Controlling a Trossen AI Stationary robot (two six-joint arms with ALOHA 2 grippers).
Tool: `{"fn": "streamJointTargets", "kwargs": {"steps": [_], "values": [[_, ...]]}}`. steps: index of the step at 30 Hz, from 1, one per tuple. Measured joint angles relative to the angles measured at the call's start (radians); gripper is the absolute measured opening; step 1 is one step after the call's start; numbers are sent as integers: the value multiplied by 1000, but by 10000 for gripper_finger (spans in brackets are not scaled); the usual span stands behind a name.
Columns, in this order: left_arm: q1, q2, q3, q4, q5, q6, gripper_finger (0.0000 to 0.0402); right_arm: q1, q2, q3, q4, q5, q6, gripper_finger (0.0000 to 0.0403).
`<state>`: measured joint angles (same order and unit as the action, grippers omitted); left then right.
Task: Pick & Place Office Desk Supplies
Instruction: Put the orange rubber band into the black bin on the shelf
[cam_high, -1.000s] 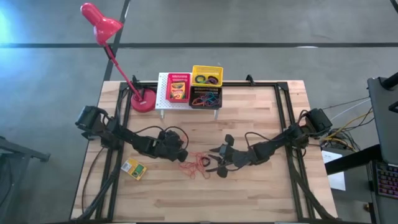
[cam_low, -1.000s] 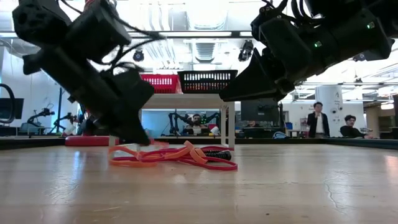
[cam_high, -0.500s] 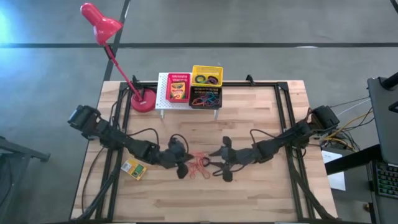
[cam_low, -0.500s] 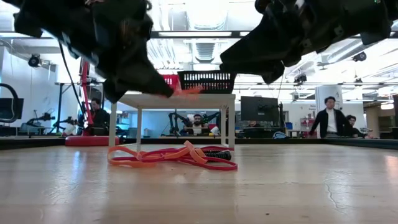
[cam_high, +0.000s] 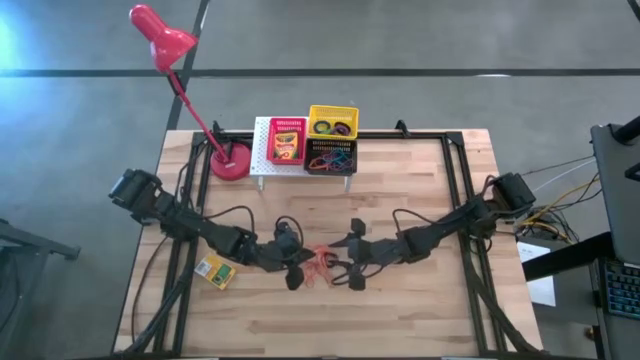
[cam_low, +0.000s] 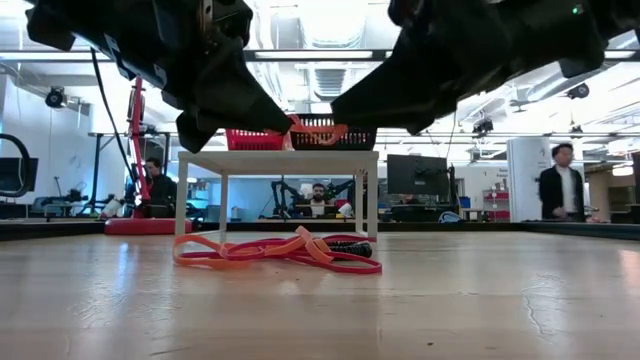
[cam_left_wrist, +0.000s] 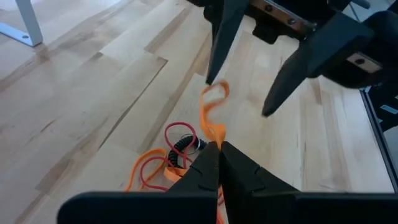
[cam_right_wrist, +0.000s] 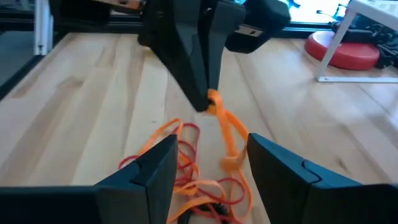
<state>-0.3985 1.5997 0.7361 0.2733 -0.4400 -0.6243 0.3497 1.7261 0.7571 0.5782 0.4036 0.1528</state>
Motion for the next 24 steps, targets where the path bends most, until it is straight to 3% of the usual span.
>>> {"fn": "streamJointTargets", "kwargs": {"steps": [9, 18, 21, 24], "values": [[0, 0, -2, 0, 0, -1, 7, -24, 38, 19, -7, 14, 1, 141], [0, 0, -3, 0, 0, -3, 9, -22, 33, 19, -27, 7, 7, 24], [1, 0, -3, 0, -6, -3, 26, -12, 19, 19, -113, 7, 63, 13], [6, 0, -4, -1, -24, -3, 69, 12, -22, 18, -278, 15, 160, 9]]}}
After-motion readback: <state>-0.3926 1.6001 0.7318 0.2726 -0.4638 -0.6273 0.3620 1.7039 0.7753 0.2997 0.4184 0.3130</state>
